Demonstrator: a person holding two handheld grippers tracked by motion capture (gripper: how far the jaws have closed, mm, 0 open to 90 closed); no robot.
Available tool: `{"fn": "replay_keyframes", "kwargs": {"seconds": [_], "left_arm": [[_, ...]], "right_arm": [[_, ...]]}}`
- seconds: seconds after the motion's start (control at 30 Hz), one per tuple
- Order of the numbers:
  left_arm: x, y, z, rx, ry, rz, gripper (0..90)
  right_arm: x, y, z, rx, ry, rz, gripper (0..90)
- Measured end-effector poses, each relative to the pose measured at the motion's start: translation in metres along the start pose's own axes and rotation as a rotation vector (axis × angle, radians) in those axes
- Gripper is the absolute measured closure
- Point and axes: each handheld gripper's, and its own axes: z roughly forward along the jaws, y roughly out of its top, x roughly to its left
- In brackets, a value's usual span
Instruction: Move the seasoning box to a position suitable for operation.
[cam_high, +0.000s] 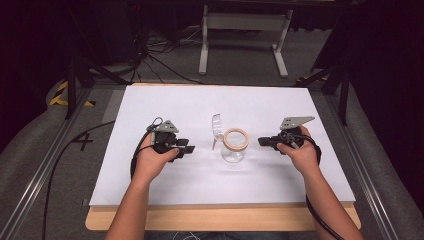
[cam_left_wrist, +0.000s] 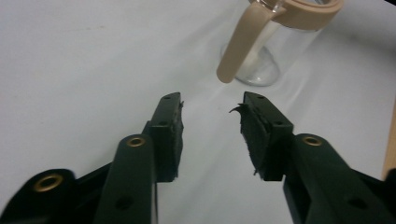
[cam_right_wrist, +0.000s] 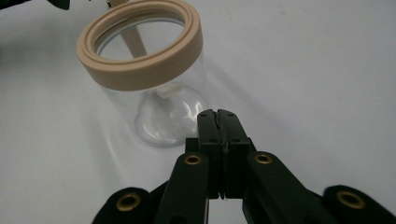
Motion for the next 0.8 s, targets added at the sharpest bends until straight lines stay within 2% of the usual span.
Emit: {"fn": "replay_keyframes", "kwargs": {"seconds": [0.1,0.27,0.47,0.7,0.8], "left_arm": [[-0.004,-0.001,-0.002,0.030,0.007,-0.037,45.4],[-0.006,-0.007,-0.013,0.014,0.021,-0.056,38.9],[-0.004,-0.021,-0.031,-0.007,0.077,-0.087,38.7],[-0.002,-0.039,-0.052,-0.017,0.120,-0.128,38.9],[0.000,-0.044,-0.054,-0.022,0.132,-0.144,38.9]], "right_arm": [[0.000,0.002,0.001,0.000,0.007,-0.002,89.6],[0.000,0.006,0.008,0.015,0.032,-0.028,89.5],[-0.007,0.013,0.015,0.008,0.042,-0.026,89.5],[-0.020,0.018,0.037,0.030,0.064,-0.009,89.5],[-0.024,0.018,0.042,0.041,0.058,-0.011,89.5]]}}
